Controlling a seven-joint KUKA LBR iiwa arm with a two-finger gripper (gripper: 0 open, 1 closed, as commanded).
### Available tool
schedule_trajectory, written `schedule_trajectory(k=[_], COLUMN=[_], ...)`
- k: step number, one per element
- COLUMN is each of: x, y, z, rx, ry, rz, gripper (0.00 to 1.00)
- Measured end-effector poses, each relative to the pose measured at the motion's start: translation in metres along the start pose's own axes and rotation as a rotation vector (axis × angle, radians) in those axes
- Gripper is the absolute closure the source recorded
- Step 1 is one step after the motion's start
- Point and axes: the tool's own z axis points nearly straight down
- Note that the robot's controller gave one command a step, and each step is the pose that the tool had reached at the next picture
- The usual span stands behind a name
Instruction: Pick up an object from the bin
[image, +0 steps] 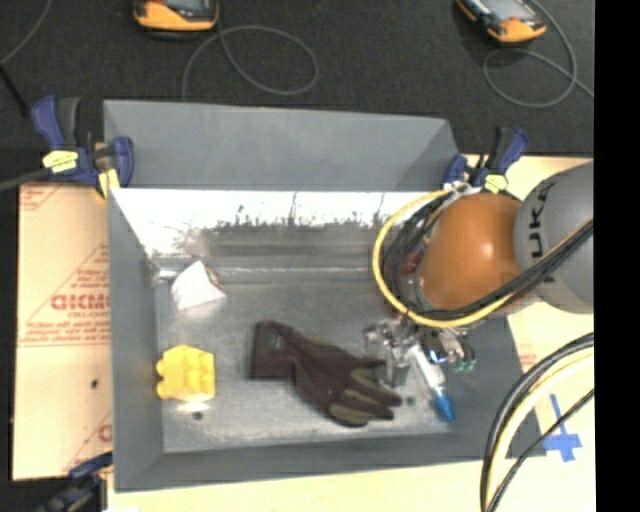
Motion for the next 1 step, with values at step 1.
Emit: schedule_trajectory(k=[1], x=[0.0071], y=[-0.0077], z=[-0.1743], rx=[-0.002], ry=[0.011], rz=[0.045], gripper=[1.0])
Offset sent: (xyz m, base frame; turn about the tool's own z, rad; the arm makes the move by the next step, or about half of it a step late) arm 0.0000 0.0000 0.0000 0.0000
